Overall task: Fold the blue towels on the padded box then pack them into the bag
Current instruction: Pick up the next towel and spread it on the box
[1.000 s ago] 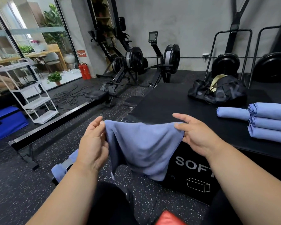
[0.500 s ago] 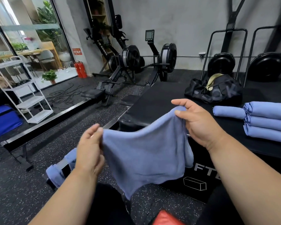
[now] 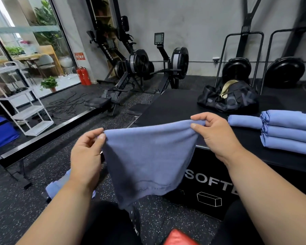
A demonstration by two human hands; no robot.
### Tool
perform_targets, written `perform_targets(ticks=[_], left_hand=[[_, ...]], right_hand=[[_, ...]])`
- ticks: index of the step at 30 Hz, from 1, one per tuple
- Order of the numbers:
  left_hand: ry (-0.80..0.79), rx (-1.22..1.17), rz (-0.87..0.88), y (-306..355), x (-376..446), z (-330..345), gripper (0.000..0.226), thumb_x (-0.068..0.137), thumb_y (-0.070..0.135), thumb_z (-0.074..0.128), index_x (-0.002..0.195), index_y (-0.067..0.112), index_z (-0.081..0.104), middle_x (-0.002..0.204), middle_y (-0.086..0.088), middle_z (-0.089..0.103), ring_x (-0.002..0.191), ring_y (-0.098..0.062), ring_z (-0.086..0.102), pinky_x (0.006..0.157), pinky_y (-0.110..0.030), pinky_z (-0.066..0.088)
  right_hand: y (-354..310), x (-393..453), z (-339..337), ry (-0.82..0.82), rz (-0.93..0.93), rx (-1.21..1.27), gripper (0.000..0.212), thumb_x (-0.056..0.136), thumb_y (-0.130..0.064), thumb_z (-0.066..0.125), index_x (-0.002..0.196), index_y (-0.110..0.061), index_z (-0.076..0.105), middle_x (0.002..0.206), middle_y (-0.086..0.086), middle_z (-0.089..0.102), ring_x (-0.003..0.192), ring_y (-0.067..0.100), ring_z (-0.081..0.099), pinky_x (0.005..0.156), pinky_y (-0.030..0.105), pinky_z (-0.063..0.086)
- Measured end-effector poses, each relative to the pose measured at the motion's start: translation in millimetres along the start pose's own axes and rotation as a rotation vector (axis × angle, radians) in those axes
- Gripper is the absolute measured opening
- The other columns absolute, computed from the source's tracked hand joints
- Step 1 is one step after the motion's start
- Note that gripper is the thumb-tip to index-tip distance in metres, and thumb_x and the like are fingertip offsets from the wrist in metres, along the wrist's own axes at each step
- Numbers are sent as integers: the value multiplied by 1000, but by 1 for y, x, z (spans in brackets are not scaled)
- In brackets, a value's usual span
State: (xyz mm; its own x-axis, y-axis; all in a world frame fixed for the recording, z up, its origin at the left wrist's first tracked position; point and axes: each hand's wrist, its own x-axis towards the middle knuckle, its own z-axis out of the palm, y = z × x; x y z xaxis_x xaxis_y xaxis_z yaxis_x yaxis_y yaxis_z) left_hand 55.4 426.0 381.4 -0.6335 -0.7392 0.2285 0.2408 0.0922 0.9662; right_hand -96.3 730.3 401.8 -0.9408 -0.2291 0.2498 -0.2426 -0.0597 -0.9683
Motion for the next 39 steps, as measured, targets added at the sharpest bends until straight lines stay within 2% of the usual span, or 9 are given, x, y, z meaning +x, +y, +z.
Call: perform_targets(ticks=[4, 7, 9, 16, 21, 24, 29, 34, 39], left_hand=[[-41, 39, 89, 11, -1, 2, 14, 99, 13, 72, 98, 27, 77, 99, 9, 79, 92, -2, 68, 87, -28, 52], [-54, 14, 148, 20, 0, 6, 20, 99, 7, 70, 98, 26, 77, 102, 7, 80, 100, -6, 70, 97, -31, 52], [-43, 3, 179, 25, 3, 7, 23, 98, 4, 70, 97, 25, 77, 99, 9, 79, 99, -6, 70, 96, -26, 52], [-34, -70, 160, 27, 10, 11, 26, 96, -2, 71, 97, 25, 73, 90, 11, 75, 88, -3, 67, 82, -14, 53], [-51, -39, 154, 19, 10, 15, 26, 95, -2, 72, 97, 24, 75, 95, 8, 76, 92, -7, 68, 87, -20, 54], [-38, -9, 181, 15, 5, 22, 25, 95, -3, 71, 93, 22, 75, 94, 8, 76, 92, -7, 68, 91, -23, 53], [-27, 42, 202, 4, 5, 32, 28, 95, -3, 71, 91, 24, 75, 91, 10, 74, 84, -2, 65, 87, -22, 51], [-31, 104, 232, -15, 12, 40, 34, 94, -1, 72, 87, 32, 77, 93, 8, 73, 84, -7, 63, 87, -29, 50], [-91, 236, 358, -24, 29, 59, 40, 93, -4, 70, 88, 36, 72, 105, 5, 71, 90, -9, 64, 89, -27, 49]], right_hand=[[-3, -2, 1, -3, -35, 54, 24, 94, 2, 71, 102, -21, 75, 79, -7, 76, 71, -1, 66, 60, 10, 50], [-5, 0, 1, 16, -72, 29, 28, 92, 2, 73, 100, -25, 76, 88, -7, 77, 81, 3, 67, 71, 12, 53], [-6, 3, -2, 27, -94, 10, 28, 91, 1, 75, 102, -25, 76, 91, -10, 78, 87, 3, 67, 80, 14, 53], [-4, 4, -6, 99, -138, -42, 22, 89, -7, 81, 95, -28, 79, 88, -10, 76, 84, 4, 67, 80, 17, 52], [0, 7, -10, 134, -85, 80, 20, 92, -4, 77, 100, -22, 77, 95, 1, 79, 90, 12, 71, 88, 29, 55], [5, 8, -12, 134, -59, 125, 22, 94, -2, 74, 102, -22, 75, 94, 1, 78, 89, 12, 70, 86, 27, 56], [9, 11, -17, 149, -42, 143, 23, 94, 0, 73, 102, -22, 73, 84, -4, 76, 77, 7, 66, 69, 18, 51], [15, 18, -24, 176, -40, 183, 26, 92, 1, 75, 100, -23, 72, 78, -5, 72, 78, 13, 64, 74, 26, 52], [19, 37, -36, 203, -66, 178, 25, 91, 0, 76, 100, -23, 72, 77, -6, 71, 73, 8, 65, 67, 19, 52]])
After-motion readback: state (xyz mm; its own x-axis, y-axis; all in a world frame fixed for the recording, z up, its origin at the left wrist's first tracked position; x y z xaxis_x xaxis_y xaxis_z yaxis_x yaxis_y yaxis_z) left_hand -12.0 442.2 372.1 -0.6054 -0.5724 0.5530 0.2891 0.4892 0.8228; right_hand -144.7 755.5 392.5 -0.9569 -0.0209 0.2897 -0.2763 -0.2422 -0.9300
